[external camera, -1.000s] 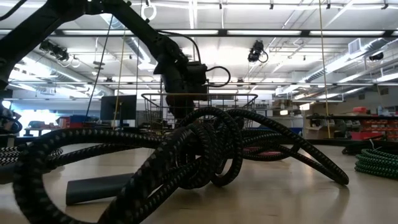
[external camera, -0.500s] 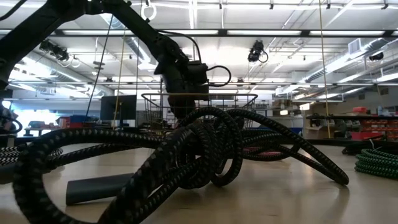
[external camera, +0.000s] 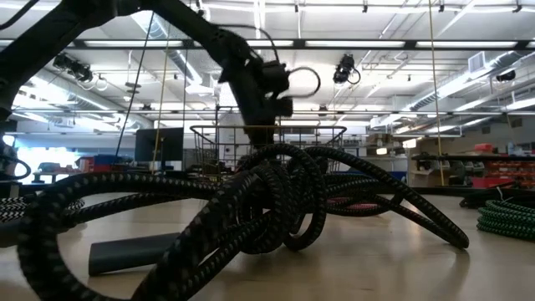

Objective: Pick and place USB-C Cables
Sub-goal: Put the black charger cable into the wire basket

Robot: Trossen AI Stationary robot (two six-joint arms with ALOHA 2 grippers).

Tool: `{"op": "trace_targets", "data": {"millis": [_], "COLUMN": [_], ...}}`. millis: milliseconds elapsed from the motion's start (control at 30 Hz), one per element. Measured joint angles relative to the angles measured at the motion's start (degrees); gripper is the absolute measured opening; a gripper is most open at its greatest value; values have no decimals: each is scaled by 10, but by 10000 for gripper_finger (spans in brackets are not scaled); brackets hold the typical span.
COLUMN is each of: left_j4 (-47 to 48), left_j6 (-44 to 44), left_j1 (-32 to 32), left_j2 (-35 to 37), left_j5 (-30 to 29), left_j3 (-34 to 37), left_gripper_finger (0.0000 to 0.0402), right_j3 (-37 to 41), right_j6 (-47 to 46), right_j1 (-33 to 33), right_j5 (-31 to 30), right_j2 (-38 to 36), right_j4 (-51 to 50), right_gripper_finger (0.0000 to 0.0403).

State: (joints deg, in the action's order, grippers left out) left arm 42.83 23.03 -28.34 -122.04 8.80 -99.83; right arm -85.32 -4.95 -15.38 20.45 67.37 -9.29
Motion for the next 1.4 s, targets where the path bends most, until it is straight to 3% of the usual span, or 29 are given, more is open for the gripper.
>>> {"op": "trace_targets", "data": {"millis": [133, 367, 533, 667, 867, 1133, 1400], "left_j4": [57, 296, 462, 470, 473, 472, 472], "left_j6": [-34, -112, -158, -200, -226, -271, -376], "left_j1": [0, 0, 2, 15, 57, 149, 263], "left_j2": [0, 0, 1, 19, 60, 135, 209], "left_j5": [0, -27, -37, -25, -1, -2, -82], "left_j3": [-91, -238, -294, -278, -262, -262, -263], "left_gripper_finger": [232, 232, 226, 216, 205, 204, 203], "right_j3": [0, 0, 0, 0, 0, 0, 0], "right_j6": [0, -10, 5, 24, 22, -7, -159], "right_j1": [0, 0, 0, 4, 18, 45, 76], "right_j5": [0, 2, 2, -16, -121, -331, -421], "right_j2": [0, 0, 0, 0, -12, -48, -56], "right_j4": [-8, -16, -32, -58, -125, -276, -496], "right_gripper_finger": [68, 68, 68, 68, 68, 68, 68]}}
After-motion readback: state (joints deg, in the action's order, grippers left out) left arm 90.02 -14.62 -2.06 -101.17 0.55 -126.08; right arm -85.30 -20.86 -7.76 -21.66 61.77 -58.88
